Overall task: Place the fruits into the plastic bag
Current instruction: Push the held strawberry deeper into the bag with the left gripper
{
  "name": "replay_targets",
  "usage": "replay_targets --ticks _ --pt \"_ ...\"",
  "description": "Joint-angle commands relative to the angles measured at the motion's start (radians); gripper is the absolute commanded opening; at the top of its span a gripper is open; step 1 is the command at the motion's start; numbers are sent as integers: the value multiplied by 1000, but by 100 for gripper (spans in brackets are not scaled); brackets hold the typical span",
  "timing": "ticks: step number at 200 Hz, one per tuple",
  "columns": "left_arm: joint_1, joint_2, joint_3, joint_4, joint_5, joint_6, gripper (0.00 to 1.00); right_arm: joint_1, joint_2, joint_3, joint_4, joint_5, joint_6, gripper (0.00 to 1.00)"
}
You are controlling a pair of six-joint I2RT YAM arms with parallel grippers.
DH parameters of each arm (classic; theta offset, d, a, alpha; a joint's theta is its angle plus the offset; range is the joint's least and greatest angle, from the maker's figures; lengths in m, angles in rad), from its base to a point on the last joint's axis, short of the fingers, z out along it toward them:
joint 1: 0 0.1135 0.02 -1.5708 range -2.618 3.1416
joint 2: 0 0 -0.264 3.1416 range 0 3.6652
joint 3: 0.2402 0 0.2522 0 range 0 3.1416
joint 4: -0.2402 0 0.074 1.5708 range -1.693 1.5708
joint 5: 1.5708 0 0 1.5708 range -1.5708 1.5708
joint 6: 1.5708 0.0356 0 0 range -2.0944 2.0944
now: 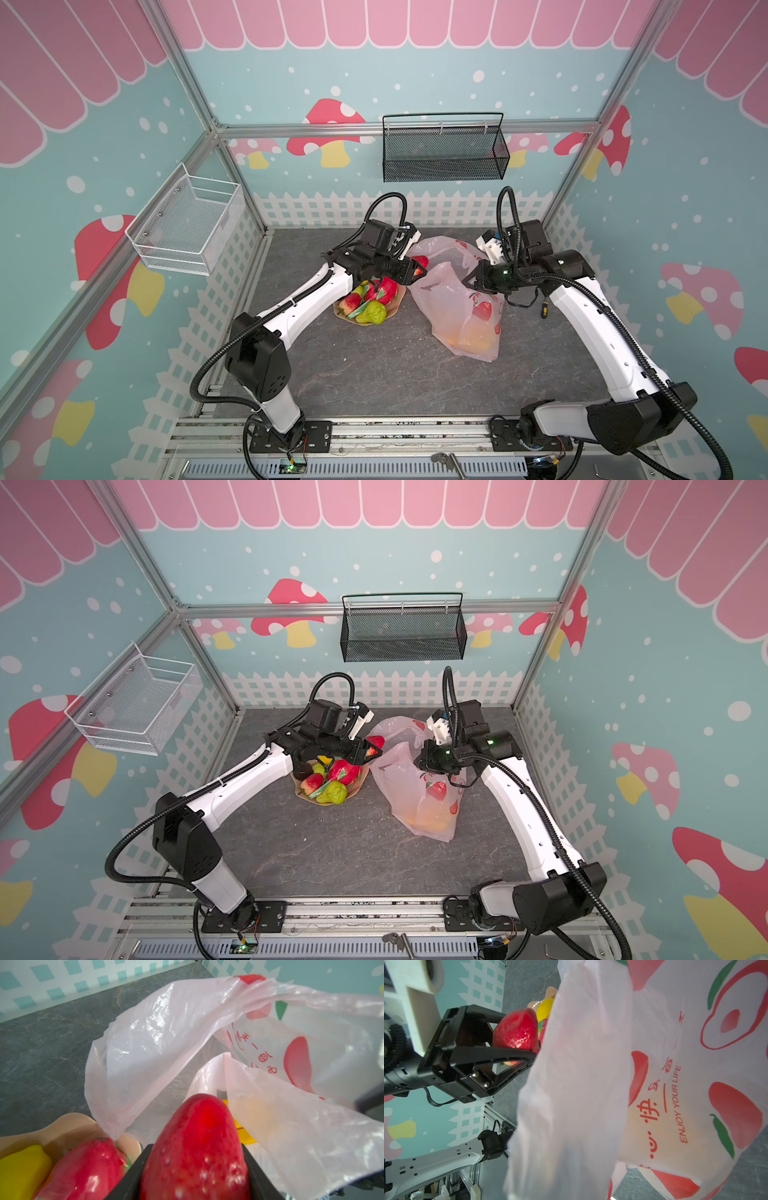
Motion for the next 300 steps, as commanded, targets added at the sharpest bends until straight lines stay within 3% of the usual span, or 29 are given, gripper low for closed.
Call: replay_targets --ticks 1,56,107,148,246,300 --pt "-26 43 66 -3 -69 8 23 -4 -10 -6 0 -26 -26 0" --pt "-42 198 248 -5 -196 -6 22 -4 -15 -16 -20 -122 -126 0" --pt "-86 291 307 44 -17 -11 21 -4 -16 -10 -47 -114 -181 0" --pt "-113 217 134 122 -9 -50 20 -4 2 -3 -24 -128 -174 0" --pt "-185 -78 -189 148 227 -111 20 -5 58 25 -20 -103 -213 0" --pt "-220 -11 -228 202 147 -161 19 -4 42 -43 27 -141 -188 0"
